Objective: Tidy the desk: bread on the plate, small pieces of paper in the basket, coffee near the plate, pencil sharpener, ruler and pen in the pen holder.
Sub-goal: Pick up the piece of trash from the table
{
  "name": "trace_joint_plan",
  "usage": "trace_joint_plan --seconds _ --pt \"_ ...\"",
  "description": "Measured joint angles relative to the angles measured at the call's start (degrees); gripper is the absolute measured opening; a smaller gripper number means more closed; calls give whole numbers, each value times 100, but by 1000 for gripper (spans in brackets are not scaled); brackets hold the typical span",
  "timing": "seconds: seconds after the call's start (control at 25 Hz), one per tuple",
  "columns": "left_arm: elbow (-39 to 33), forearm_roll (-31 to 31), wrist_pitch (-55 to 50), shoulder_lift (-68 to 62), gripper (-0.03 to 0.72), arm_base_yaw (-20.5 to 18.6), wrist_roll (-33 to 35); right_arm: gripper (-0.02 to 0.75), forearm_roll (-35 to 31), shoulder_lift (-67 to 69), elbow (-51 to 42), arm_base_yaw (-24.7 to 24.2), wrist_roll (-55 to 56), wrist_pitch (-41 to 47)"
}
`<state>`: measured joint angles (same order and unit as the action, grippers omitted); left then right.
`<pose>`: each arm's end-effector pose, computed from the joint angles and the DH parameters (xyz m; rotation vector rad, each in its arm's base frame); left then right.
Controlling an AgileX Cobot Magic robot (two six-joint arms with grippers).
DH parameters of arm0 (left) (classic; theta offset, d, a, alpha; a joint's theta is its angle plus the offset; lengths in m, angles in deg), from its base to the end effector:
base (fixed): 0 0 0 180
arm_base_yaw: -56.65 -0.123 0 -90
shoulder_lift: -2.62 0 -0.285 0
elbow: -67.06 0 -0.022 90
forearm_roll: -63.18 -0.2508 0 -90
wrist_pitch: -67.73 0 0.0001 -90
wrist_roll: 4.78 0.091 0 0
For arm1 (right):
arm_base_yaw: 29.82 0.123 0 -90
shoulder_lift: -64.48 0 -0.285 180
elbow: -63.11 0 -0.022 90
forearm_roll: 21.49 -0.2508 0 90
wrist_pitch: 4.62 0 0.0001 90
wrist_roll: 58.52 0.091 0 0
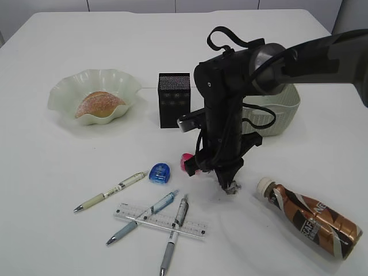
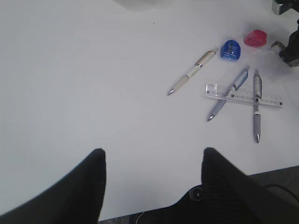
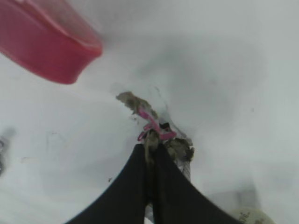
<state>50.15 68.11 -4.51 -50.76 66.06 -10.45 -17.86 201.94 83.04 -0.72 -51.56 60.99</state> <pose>0.1111 -0.0260 0.3851 0.0834 2.4946 -0.2235 0.3849 0.2082 0.1286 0.6384 -3.0388 0.1105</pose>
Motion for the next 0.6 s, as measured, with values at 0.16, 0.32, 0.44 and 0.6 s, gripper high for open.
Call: trace_joint_plan --seconds 0.16,0.32,0.44,0.6 --pt "0 0 0 0 469 0 0 -12 0 0 13 0 0 210" --pt "0 0 0 0 469 0 0 -12 0 0 211 0 0 321" --pt "0 0 0 0 469 0 0 -12 -9 -33 318 0 0 350" --pt "0 0 0 0 468 0 0 -12 -22 -250 460 0 0 363"
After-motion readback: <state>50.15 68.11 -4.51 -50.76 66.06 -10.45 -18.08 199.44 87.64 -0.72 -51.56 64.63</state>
